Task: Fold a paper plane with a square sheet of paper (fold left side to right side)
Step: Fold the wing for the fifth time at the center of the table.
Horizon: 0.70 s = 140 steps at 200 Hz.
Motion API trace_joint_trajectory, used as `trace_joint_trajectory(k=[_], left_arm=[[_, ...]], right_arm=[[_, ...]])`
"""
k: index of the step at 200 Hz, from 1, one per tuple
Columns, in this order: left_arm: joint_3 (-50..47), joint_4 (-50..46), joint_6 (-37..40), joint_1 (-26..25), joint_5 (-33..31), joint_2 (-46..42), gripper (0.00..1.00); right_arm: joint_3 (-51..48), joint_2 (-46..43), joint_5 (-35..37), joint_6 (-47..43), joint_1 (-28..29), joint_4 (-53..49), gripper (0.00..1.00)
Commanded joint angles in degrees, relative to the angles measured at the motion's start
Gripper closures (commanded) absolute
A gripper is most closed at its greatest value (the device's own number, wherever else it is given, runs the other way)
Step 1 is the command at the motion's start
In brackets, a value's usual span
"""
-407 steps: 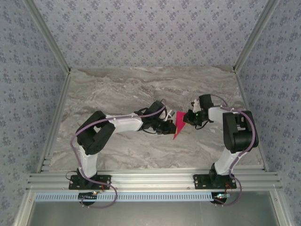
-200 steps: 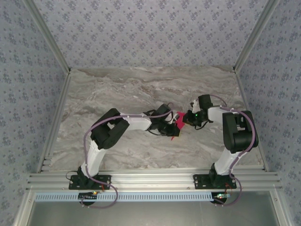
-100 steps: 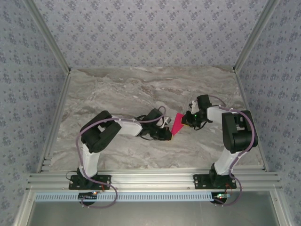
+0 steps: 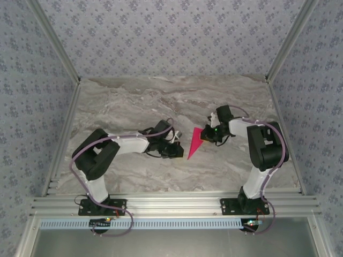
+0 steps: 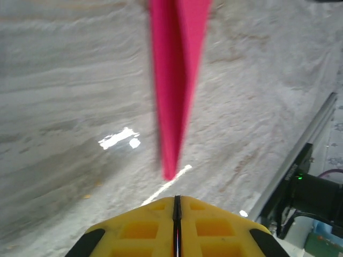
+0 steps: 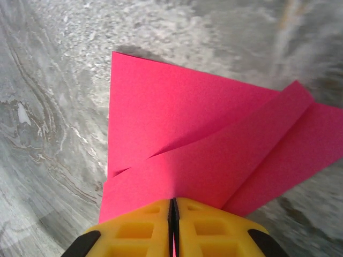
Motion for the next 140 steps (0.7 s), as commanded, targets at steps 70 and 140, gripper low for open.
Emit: trace_joint_trajectory(k=[70,140], left_arm=[[14.48,-1.97,2.48,-2.57,-2.03,13.73,0.86],[5.37,9.88,-5.43,-1.08,-1.18,13.27,0.92]], right_arm=[[-0.35,1.86,1.88,1.17,2.3,-2.49,0.87],[-0.55,0.42,1.93,0.45,1.99,-3.08,0.87]])
